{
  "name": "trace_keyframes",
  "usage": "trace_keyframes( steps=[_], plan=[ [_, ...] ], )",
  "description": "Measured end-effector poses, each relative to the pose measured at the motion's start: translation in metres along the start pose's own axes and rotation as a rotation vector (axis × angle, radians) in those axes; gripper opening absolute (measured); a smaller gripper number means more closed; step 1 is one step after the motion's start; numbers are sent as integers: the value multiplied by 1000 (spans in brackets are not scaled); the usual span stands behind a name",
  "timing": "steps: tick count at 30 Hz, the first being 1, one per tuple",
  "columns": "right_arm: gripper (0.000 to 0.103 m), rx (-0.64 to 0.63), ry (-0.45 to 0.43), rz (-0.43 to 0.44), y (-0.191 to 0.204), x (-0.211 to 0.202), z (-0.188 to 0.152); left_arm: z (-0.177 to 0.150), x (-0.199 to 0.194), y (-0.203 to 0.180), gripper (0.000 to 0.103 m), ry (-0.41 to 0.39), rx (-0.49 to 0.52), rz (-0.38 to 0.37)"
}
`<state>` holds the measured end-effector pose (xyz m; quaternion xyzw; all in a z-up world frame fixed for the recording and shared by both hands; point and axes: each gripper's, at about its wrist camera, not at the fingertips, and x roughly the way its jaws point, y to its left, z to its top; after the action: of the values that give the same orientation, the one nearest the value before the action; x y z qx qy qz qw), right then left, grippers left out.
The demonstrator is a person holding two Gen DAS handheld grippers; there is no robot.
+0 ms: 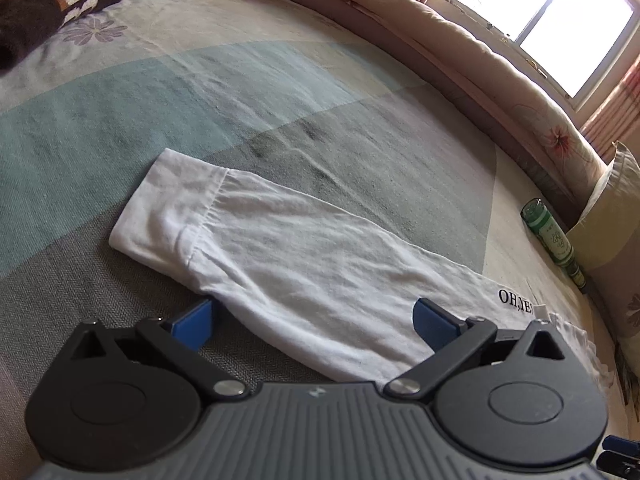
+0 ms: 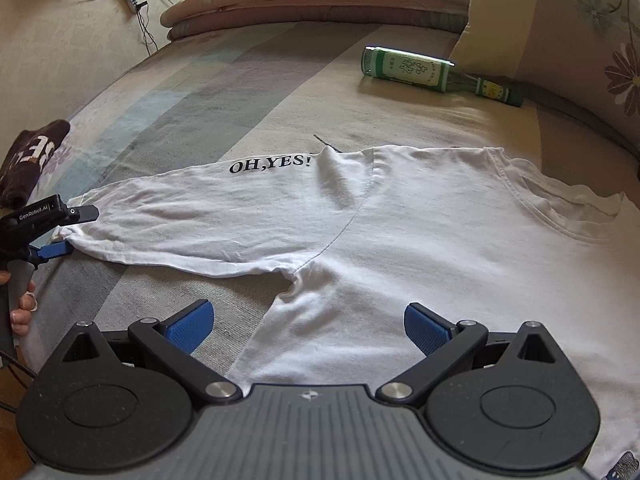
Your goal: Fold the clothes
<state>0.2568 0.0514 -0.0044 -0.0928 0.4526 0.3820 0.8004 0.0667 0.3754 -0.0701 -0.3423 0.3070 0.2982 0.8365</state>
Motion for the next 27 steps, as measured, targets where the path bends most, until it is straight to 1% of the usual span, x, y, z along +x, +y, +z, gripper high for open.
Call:
trace_keyframes(
  steps=[5, 8, 11, 12, 17, 21, 24, 27],
  plan=[
    [103, 9, -22, -5, -21, -18, -18, -1, 2, -7, 102, 9, 56, 31],
    [103, 26, -29, -9, -37, -28, -29, -2, 7, -17, 102, 28, 115, 77],
    [103, 41, -65, 5, -53, -48, -34, -2, 11, -26, 102, 58, 178, 124],
    [103, 42, -77, 9, -58, -55, -35, -2, 12, -28, 102, 64, 183, 135],
    [103, 40, -117, 1, -78, -77, -42, -8, 6, -27, 102, 50, 112, 156],
    [103, 53, -129, -49, -88, -83, -52, -15, 2, -27, 102, 41, 140, 136],
    [103, 75, -118, -101, -87, -80, -57, -11, 0, -16, 102, 13, 99, 77],
    [103, 106, -104, -152, -74, -70, -53, -3, 2, -6, 102, -11, 61, 16]
  ],
)
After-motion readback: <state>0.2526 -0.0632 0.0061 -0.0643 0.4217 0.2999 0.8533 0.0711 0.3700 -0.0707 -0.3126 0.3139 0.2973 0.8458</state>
